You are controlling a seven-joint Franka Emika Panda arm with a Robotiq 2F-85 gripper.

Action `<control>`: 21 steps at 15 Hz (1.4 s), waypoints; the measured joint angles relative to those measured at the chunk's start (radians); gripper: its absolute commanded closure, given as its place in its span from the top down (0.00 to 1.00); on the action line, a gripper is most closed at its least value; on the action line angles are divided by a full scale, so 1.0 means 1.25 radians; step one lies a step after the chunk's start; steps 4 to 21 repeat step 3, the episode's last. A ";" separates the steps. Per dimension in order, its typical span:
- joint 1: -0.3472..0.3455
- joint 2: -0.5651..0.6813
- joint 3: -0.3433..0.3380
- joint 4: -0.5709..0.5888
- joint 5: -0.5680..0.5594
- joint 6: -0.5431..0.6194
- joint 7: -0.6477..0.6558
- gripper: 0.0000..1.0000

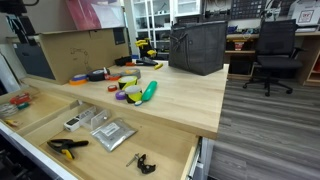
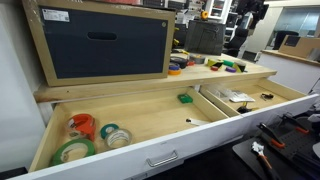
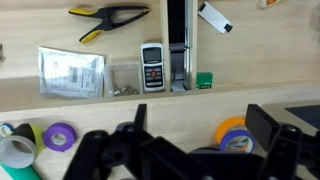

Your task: Put the green tape from the counter in the topmost drawer on the left.

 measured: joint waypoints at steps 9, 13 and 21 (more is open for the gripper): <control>-0.005 -0.014 -0.006 -0.004 0.011 -0.004 0.005 1.00; -0.005 -0.014 -0.006 -0.004 0.011 -0.004 0.005 1.00; -0.005 -0.014 -0.006 -0.004 0.011 -0.004 0.005 1.00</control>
